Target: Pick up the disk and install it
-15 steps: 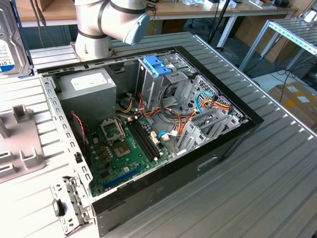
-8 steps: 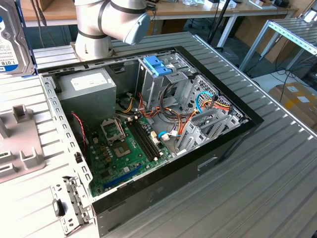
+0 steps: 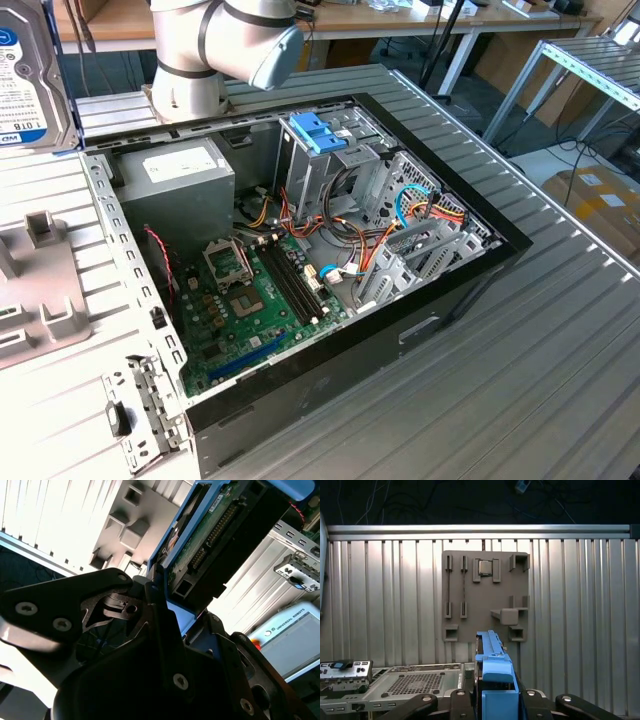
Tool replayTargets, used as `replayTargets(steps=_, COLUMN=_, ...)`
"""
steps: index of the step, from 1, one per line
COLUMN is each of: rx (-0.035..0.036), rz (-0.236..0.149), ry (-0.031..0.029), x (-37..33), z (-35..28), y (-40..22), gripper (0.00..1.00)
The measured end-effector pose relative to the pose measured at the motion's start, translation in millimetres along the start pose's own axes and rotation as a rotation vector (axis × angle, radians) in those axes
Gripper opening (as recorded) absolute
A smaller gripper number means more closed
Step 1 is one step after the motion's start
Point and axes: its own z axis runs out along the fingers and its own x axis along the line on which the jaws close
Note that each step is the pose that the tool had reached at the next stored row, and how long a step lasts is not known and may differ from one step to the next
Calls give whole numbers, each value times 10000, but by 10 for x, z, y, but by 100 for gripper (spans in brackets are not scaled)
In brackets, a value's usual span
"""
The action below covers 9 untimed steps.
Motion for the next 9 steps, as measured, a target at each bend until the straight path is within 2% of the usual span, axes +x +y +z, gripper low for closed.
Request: replayTargets(steps=9, rx=0, rz=0, ry=-1, x=-2, z=2, y=-65, gripper=37)
